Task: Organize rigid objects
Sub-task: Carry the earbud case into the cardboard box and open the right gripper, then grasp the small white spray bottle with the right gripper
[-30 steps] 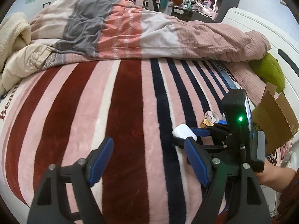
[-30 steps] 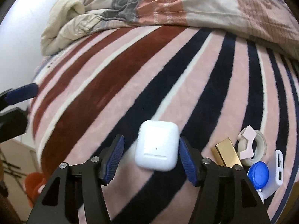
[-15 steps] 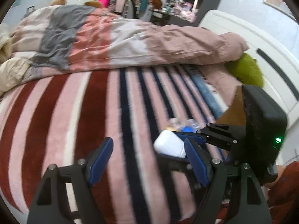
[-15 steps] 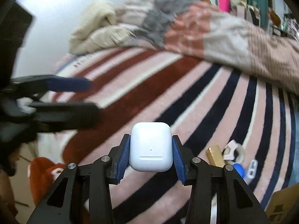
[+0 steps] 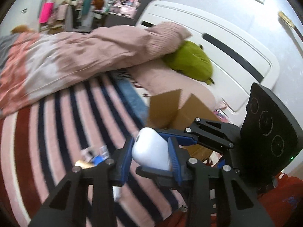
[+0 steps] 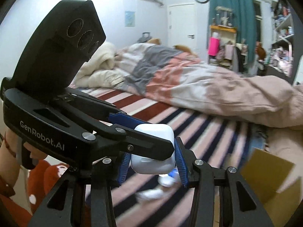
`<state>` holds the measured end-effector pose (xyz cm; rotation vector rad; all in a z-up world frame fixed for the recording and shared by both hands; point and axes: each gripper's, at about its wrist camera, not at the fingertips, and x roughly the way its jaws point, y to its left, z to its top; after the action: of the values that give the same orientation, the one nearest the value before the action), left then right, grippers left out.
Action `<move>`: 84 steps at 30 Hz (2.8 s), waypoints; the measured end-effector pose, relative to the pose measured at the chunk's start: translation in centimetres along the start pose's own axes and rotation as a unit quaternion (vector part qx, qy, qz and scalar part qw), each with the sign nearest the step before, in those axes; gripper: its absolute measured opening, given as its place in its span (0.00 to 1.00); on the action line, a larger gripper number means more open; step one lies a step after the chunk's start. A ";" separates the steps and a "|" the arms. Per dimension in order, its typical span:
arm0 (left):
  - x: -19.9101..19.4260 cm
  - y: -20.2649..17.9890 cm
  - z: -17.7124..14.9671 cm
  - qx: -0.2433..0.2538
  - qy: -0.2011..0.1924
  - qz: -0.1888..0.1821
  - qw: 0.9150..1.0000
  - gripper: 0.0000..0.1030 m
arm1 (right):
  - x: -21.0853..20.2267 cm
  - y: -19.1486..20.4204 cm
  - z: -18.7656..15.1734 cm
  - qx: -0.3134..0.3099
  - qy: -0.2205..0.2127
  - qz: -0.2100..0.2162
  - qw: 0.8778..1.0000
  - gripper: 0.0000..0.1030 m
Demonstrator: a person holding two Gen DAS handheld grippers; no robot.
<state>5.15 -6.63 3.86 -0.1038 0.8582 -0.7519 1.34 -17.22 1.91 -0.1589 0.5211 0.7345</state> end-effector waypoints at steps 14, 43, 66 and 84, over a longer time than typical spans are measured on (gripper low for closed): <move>12.3 -6.2 2.8 0.047 0.108 -0.025 0.993 0.33 | -3.1 -11.1 -4.4 0.094 0.125 -0.067 0.985 0.38; -4.6 6.7 -3.4 -0.031 -0.036 0.159 0.986 0.73 | 2.6 -0.6 1.4 0.022 0.125 -0.004 0.992 0.46; -4.3 12.5 -12.6 -0.113 -0.012 0.210 0.971 0.73 | 12.8 0.5 -11.4 0.176 0.213 0.005 0.961 0.56; -3.9 7.5 -8.2 -0.085 -0.010 0.078 0.993 0.72 | 7.5 4.9 -2.4 -0.005 0.093 0.084 0.992 0.45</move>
<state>1.79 3.13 -1.86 -0.1939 0.8990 -0.5288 1.71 -9.87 -3.80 -0.1953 0.7151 0.8909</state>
